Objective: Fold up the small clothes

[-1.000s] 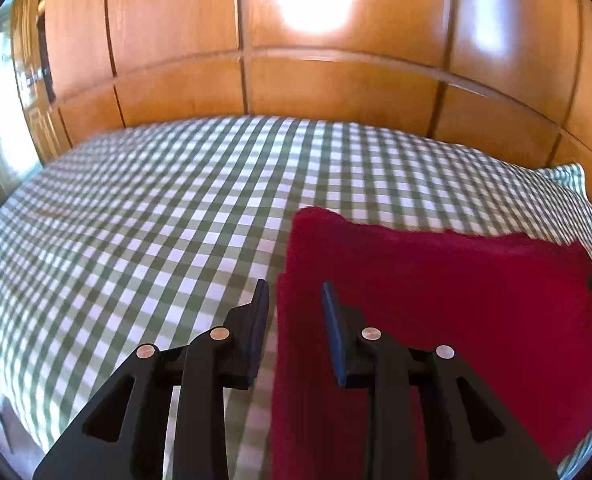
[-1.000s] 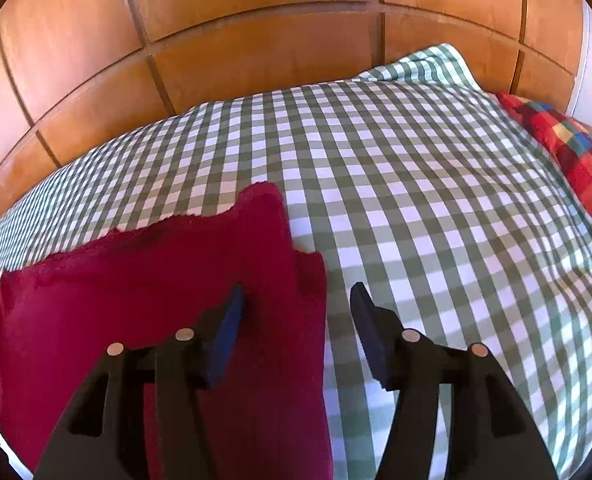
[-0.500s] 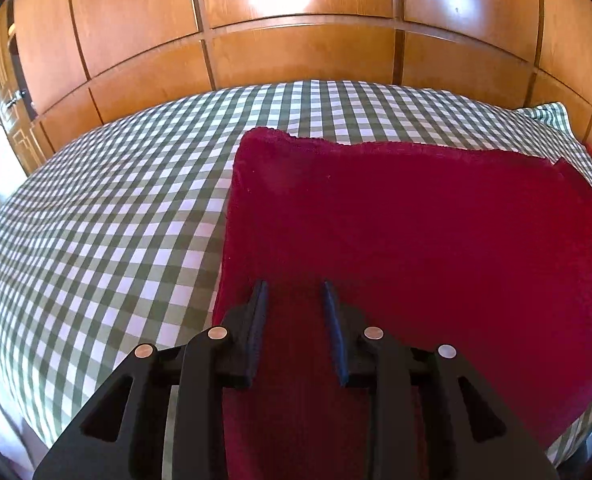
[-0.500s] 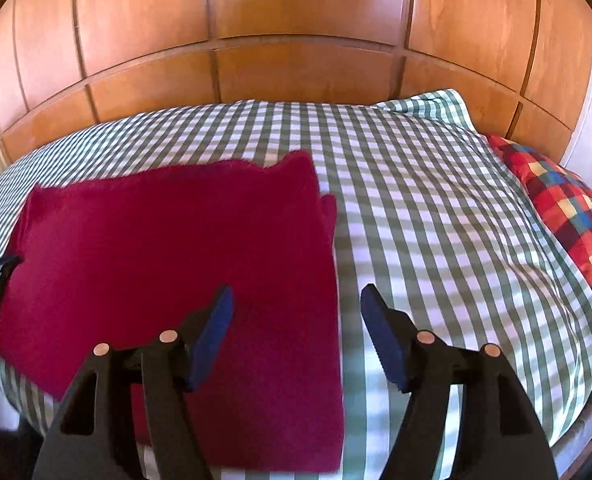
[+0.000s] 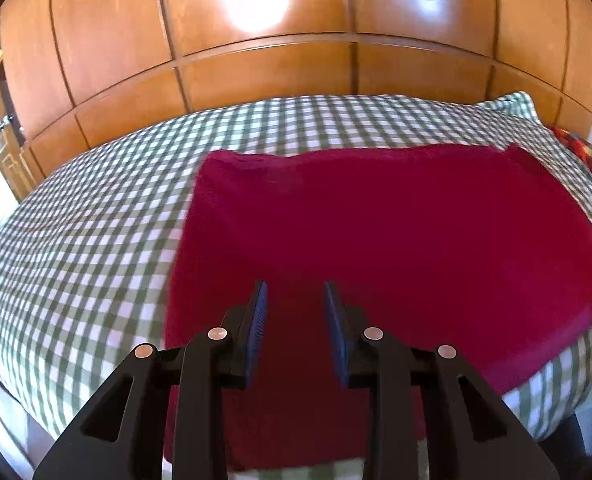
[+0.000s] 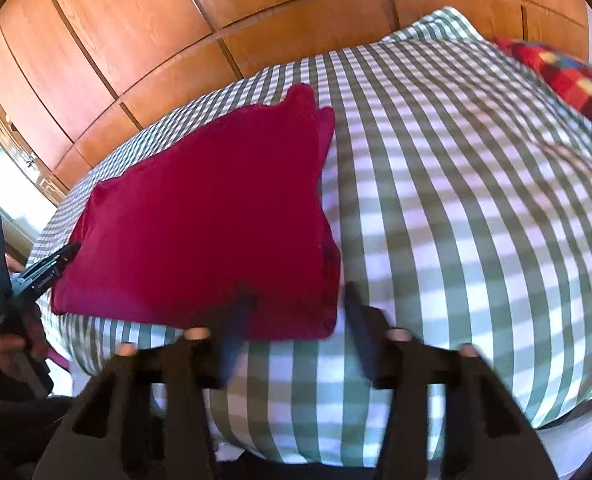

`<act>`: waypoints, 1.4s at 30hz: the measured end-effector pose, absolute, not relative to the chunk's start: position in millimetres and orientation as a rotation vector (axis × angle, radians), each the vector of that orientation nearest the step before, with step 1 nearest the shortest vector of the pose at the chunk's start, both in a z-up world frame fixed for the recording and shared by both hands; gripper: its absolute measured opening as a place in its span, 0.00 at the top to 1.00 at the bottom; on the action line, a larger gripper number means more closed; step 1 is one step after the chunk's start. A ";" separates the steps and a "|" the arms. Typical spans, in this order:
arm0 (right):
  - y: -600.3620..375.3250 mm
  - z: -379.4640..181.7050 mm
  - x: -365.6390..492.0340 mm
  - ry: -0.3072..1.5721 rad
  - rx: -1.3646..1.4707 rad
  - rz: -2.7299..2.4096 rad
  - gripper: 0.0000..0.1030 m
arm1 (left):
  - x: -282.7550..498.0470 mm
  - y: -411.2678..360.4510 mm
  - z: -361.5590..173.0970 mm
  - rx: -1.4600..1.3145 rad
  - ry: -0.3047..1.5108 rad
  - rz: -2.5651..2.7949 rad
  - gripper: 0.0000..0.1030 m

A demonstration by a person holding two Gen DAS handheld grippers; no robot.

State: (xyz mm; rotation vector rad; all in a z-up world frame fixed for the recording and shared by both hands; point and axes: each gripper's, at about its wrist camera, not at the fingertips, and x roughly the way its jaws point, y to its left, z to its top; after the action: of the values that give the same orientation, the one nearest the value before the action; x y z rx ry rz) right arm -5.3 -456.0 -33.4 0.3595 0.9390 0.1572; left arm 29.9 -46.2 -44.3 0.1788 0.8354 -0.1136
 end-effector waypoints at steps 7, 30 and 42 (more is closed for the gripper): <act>-445.6 -27.3 -19.0 0.947 0.212 0.112 0.94 | 27.9 -43.7 -60.4 0.198 0.874 -0.120 0.68; -386.4 12.2 20.3 0.851 0.117 0.092 0.36 | -21.6 84.0 -51.3 -0.179 0.922 -0.373 0.54; -366.5 -37.6 34.2 0.895 0.026 0.105 0.34 | -22.8 94.1 -65.2 -0.139 0.977 -0.313 0.95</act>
State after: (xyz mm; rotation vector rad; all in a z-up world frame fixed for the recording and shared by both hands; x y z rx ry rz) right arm 34.2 -366.4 -37.6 0.0260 0.8954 0.1048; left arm -22.8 94.1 -65.2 -0.1389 0.9768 -0.3135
